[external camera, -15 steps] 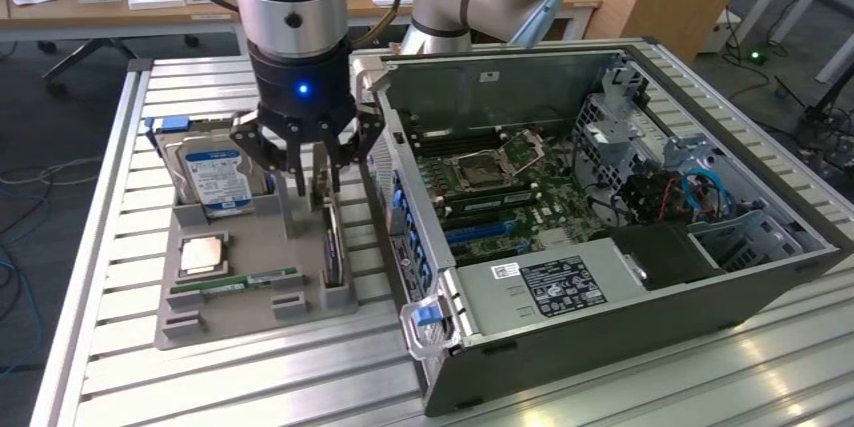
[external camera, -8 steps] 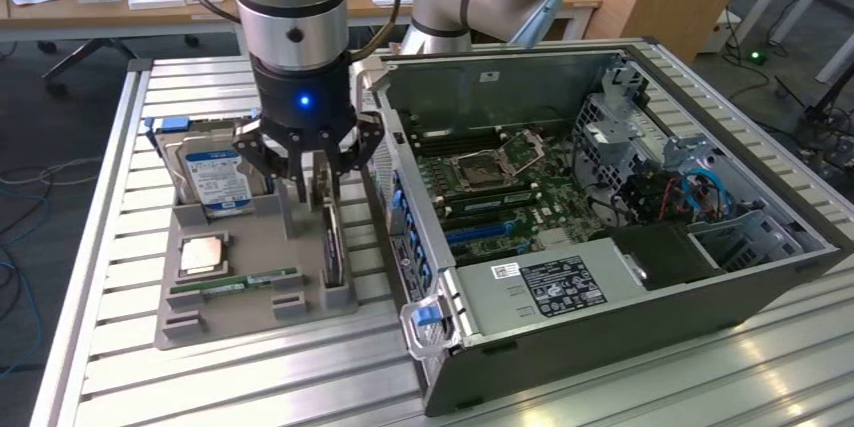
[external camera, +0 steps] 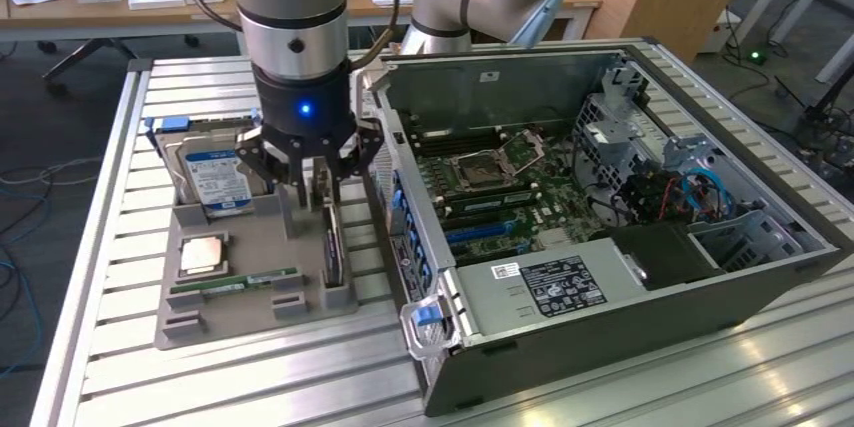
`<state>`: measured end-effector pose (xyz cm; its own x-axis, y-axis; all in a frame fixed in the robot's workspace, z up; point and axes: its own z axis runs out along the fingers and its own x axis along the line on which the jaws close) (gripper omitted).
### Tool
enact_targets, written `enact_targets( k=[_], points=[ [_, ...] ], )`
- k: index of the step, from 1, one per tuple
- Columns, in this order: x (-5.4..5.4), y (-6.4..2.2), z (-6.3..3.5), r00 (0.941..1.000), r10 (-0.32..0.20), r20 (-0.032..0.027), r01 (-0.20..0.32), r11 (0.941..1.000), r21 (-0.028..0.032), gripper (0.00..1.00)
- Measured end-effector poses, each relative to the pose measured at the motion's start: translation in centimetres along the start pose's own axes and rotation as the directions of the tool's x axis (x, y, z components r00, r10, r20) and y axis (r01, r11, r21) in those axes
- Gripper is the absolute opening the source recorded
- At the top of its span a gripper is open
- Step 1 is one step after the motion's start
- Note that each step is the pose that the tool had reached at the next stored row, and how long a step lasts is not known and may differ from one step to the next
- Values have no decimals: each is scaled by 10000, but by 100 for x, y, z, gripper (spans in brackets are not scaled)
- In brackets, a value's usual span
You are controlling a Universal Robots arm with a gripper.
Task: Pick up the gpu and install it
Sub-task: 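Pick up the gpu and move the gpu toward the slot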
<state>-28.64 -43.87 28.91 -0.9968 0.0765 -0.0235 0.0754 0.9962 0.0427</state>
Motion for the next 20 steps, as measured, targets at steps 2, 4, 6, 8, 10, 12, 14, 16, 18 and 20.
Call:
enact_targets(
  k=[2, 4, 6, 8, 10, 12, 14, 16, 18, 20],
  points=[
    [1, -1, 29, 10000, 0, -1, 0, 10000, 0, 42],
    [2, -3, 60, 10000, 0, -2, 0, 10000, 2, 42],
    [3, -4, 85, 10000, 0, -1, 0, 10000, 1, 42],
    [3, -4, 86, 10000, 0, -2, 0, 10000, 2, 42],
    [3, -4, 86, 10000, 0, -3, 0, 10000, 2, 42],
    [-15, -2, 89, 10000, 0, 1, 0, 10000, -1, 42],
    [-37, -1, 90, 10000, 0, -1, 0, 10000, 1, 42],
    [-66, 2, 91, 10000, 1, -1, -1, 10000, 0, 42],
    [-80, 2, 92, 10000, 0, -2, 0, 10000, 1, 42],
    [-80, 2, 92, 10000, 1, -1, -1, 10000, 1, 42]
  ],
)
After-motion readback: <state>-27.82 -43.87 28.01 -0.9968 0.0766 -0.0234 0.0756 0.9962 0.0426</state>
